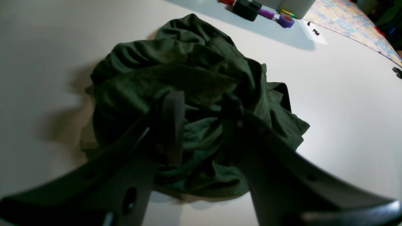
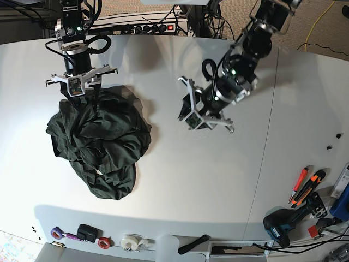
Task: Layout the t-shirt on the table in an organized manner, then fold the t-shirt properly
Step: 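Move the right gripper over the green shirt heap, left gripper toward center, then grasp the green shirt edge with the right gripper and lift it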
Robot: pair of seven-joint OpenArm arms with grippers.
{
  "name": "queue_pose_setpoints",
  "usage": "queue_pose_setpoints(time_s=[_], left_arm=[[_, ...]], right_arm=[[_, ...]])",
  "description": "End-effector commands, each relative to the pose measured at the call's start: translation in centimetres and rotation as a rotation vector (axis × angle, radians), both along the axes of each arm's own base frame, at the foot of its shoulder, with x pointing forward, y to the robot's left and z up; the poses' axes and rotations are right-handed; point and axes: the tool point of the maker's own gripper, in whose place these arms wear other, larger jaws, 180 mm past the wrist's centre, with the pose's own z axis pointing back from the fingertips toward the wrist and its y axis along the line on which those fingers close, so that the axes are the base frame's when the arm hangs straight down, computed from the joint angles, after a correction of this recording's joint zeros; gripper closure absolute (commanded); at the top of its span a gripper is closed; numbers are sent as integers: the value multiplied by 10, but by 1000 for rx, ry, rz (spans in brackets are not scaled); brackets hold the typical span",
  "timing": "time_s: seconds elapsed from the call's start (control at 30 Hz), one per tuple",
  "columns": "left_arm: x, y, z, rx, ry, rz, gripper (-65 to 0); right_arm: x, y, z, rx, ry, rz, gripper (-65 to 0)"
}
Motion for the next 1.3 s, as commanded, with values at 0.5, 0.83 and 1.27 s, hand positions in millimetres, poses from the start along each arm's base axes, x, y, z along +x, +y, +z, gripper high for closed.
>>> queue_pose_setpoints(time_s=[0.5, 0.83, 1.27], left_arm=[[7, -57, 48, -183, -13, -118, -222], [4, -58, 46, -197, 5, -118, -258], [3, -60, 47, -219, 17, -121, -258]], right_arm=[[32, -59, 44, -311, -87, -228, -342], [49, -116, 23, -245, 0, -367, -342], [67, -95, 20, -214, -68, -224, -341]])
